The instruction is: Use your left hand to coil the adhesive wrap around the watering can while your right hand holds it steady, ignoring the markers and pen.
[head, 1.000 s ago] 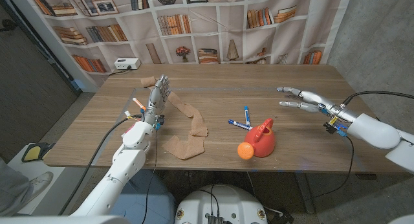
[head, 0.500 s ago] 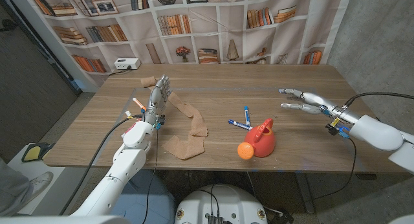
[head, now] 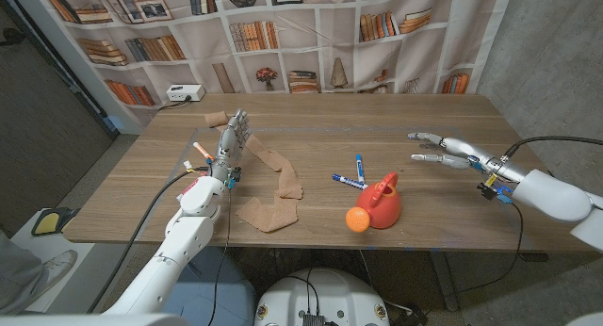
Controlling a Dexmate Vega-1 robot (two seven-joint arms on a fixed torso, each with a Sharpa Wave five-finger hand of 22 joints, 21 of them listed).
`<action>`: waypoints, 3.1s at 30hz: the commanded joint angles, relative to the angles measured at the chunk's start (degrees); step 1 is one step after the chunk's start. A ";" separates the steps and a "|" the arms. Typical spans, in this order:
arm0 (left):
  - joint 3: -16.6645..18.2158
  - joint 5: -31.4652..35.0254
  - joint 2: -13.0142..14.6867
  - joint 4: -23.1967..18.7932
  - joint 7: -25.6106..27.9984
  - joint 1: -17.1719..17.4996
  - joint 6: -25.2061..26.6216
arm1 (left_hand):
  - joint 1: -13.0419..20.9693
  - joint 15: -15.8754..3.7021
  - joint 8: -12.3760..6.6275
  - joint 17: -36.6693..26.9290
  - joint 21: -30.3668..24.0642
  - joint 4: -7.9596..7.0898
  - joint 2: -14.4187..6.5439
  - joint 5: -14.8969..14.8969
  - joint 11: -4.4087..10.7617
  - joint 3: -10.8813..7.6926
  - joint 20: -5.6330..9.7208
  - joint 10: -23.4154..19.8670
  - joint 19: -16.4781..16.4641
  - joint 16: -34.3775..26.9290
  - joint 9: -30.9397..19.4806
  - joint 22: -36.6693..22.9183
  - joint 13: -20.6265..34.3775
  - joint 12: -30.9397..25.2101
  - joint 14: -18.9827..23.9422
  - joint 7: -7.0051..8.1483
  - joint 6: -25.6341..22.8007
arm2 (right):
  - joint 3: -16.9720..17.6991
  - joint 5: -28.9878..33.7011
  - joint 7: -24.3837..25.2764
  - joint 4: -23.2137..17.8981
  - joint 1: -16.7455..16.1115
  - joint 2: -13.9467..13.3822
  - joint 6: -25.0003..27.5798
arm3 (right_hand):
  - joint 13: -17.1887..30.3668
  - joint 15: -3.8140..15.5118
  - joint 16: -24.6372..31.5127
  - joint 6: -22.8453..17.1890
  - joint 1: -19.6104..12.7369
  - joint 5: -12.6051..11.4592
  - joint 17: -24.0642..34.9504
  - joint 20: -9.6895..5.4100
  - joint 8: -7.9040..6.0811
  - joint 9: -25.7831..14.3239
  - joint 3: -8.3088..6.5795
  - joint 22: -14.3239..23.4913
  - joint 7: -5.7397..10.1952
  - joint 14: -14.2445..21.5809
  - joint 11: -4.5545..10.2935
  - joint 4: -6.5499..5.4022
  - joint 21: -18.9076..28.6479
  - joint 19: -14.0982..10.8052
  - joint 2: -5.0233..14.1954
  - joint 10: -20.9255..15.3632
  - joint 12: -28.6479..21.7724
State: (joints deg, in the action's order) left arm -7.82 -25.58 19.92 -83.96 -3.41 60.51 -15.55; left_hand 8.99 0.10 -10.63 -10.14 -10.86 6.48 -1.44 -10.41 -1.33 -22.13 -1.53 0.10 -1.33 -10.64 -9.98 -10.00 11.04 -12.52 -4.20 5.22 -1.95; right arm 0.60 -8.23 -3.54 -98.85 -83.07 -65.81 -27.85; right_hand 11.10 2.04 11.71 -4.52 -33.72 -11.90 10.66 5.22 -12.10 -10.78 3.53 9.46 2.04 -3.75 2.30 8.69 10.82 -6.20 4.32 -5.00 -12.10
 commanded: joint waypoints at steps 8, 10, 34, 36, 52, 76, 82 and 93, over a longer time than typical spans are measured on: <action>-0.25 0.32 -0.01 -0.59 -0.05 -0.11 0.56 | -0.12 0.23 -0.15 -0.19 -0.27 0.30 -0.45 -0.09 -0.18 -0.01 -0.41 -0.44 0.10 0.02 -0.29 -0.11 0.27 -0.02 0.00 0.02 -0.13 | 1.44 -0.49 -1.21 0.49 -1.94 -0.58 0.73 | 0.22 2.78 -0.17 -0.48 -0.62 -0.14 0.20 0.05 0.17 -0.17 -0.21 0.17 0.28 -0.24 0.29 0.06 -0.12 -0.30 -0.07 -0.38 0.13; -0.19 0.21 0.01 -0.60 -0.09 -0.09 0.65 | -0.13 0.25 -0.16 -0.19 -0.26 0.31 -0.45 -0.08 -0.27 -0.01 -0.42 -0.45 0.11 0.02 -0.29 -0.11 0.27 -0.02 0.01 0.00 -0.15 | 1.57 -0.56 -1.41 0.56 -2.07 -0.56 0.66 | 0.22 2.77 -0.18 -0.47 -0.62 -0.14 0.21 0.06 0.18 -0.17 -0.21 0.17 0.27 -0.27 0.25 0.04 -0.12 -0.30 -0.09 -0.37 0.15; 0.19 0.04 0.00 0.45 -0.47 -0.34 0.60 | -0.18 0.31 -0.11 -0.19 -0.26 0.37 -0.48 -0.07 -0.28 0.03 -0.43 -0.77 0.15 -0.08 -0.29 -0.11 0.27 -0.11 0.27 0.03 -0.12 | 2.18 0.72 -2.37 -0.03 -2.68 -1.31 2.51 | 0.24 2.82 -0.20 -0.51 -0.82 -0.21 0.24 -0.08 0.30 -0.19 -0.34 0.17 0.51 -0.37 0.52 -0.12 -0.12 -0.38 -0.29 -0.45 0.26; 0.25 -0.03 -0.01 0.51 -0.52 -0.36 0.60 | -0.19 0.32 -0.11 -0.19 -0.26 0.37 -0.48 -0.07 -0.25 0.04 -0.43 -0.81 0.16 -0.08 -0.29 -0.11 0.27 -0.12 0.28 0.02 -0.12 | 2.36 0.67 -2.45 -0.04 -2.92 -1.33 2.59 | 0.24 2.79 -0.19 -0.51 -0.83 -0.22 0.25 -0.05 0.31 -0.19 -0.34 0.17 0.54 -0.36 0.53 -0.14 -0.12 -0.38 -0.31 -0.46 0.26; -0.07 0.32 -0.55 1.78 -0.87 -1.41 0.34 | -0.25 0.26 -0.11 -0.20 -0.25 0.40 -0.47 -0.06 -0.30 0.08 -0.42 -0.89 0.19 -0.02 -0.29 -0.11 0.28 -0.13 0.16 0.02 -0.16 | 4.31 1.49 -2.28 -0.23 -4.87 -1.33 3.31 | 0.25 2.85 -0.14 -0.57 -0.81 -0.24 0.28 -0.08 0.36 -0.20 -0.37 0.17 0.58 -0.29 0.53 -0.29 -0.11 -0.44 -0.43 -0.49 0.32; -0.47 1.10 -1.36 1.85 -0.30 -1.92 0.35 | -0.32 0.31 -0.10 -0.21 -0.25 0.46 -0.48 -0.05 -0.28 0.13 -0.38 -0.86 0.25 0.08 -0.29 -0.11 0.29 -0.07 -0.11 0.00 -0.18 | 6.58 4.07 -1.34 0.21 -8.08 -0.53 2.92 | 0.27 3.13 -0.01 -0.63 -0.40 -0.27 0.35 -0.25 0.43 -0.22 -0.28 0.17 0.72 -0.04 0.50 -0.66 -0.04 -0.75 -0.63 -0.64 0.34; -0.50 1.20 -1.22 1.21 -0.08 -1.45 0.55 | -0.33 0.31 -0.11 -0.21 -0.25 0.48 -0.49 -0.05 -0.42 0.14 -0.37 -0.89 0.25 0.08 -0.29 -0.11 0.29 -0.08 -0.15 -0.04 -0.21 | 6.39 5.27 -1.05 0.19 -8.27 -0.86 2.99 | 0.27 3.14 0.06 -0.73 -0.31 -0.28 0.35 -0.23 0.41 -0.22 -0.25 0.17 0.82 0.16 0.55 -0.72 -0.04 -0.80 -0.72 -0.76 0.31; -0.58 1.46 -0.55 -0.46 0.40 -0.76 1.53 | -0.35 0.35 -0.10 -0.21 -0.26 0.50 -0.51 -0.05 -0.32 0.15 -0.32 -0.93 0.26 0.08 -0.29 -0.12 0.29 -0.08 -0.19 -0.02 -0.21 | 6.32 5.37 -0.89 0.49 -9.34 -0.83 2.54 | 0.28 3.25 0.07 -0.75 -0.42 -0.34 0.33 -0.25 0.44 -0.23 -0.33 0.17 0.89 0.29 0.50 -0.73 0.00 -1.03 -0.73 -0.79 0.34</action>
State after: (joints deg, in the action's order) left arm -8.25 -24.42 18.79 -82.95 -3.45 59.02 -14.99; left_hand 8.75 0.10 -10.63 -10.26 -10.87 6.71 -1.68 -10.41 -1.33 -21.88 -1.53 -0.51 -1.33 -10.65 -9.98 -10.00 11.04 -12.52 -4.20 5.22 -1.94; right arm 6.99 -3.21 -4.58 -98.72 -91.43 -66.60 -24.88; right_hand 11.10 2.04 11.71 -5.04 -34.17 -11.90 10.80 5.11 -11.86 -10.78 3.23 9.46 2.56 -3.75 2.79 8.04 10.82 -6.73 3.87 -5.50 -11.87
